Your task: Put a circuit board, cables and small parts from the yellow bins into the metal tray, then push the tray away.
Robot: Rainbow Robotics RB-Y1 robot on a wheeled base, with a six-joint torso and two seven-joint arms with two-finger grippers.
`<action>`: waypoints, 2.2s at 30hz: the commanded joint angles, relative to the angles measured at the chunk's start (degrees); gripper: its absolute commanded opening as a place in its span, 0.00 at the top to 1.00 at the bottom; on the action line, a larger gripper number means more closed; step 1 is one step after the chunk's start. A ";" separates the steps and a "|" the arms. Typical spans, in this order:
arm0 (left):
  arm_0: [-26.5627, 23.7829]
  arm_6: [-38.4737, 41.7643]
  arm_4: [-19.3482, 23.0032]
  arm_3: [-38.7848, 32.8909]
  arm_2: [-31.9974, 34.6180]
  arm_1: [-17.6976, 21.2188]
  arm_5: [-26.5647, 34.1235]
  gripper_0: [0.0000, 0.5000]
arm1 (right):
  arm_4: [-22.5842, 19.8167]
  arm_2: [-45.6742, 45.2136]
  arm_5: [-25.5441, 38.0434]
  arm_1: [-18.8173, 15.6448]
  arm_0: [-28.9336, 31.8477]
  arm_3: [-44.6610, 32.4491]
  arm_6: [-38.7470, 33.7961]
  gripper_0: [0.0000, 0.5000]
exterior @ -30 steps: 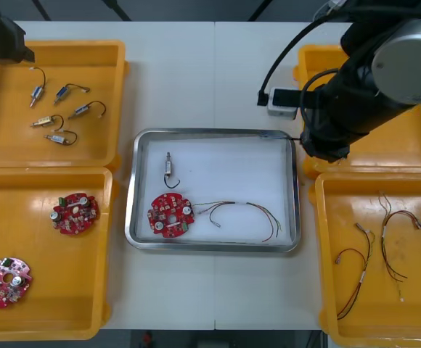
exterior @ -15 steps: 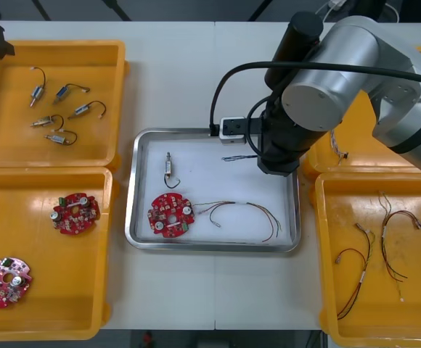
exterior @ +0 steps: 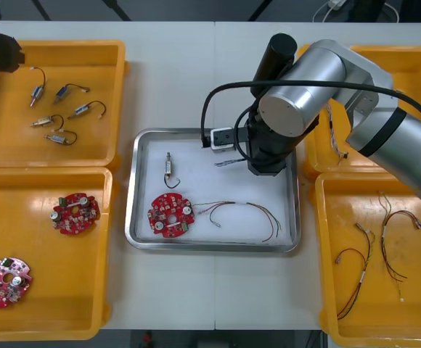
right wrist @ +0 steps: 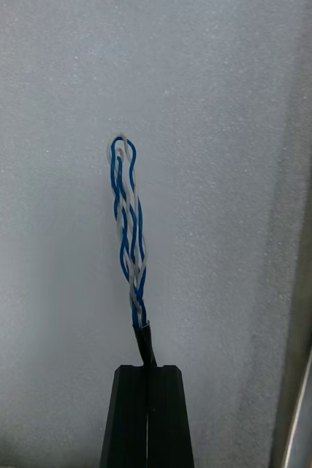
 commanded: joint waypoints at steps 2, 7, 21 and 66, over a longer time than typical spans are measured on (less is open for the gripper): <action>-3.00 2.23 0.49 2.67 -3.18 -2.26 -4.57 0.00 | 0.11 2.39 -0.90 1.09 -2.48 -0.50 -0.74 1.00; -3.09 1.44 0.13 6.18 -5.91 -3.22 -9.41 0.00 | -1.12 2.31 -1.34 1.09 -2.48 -0.50 -1.00 0.26; -3.00 -0.32 -0.48 9.34 -6.52 -4.19 -10.73 0.00 | -2.27 -3.32 5.16 -0.84 -2.48 -5.86 -3.02 0.00; -3.00 -4.71 2.07 18.13 -9.42 -7.88 -17.32 1.00 | -2.97 -40.85 25.82 -22.64 28.02 -39.00 -60.94 0.00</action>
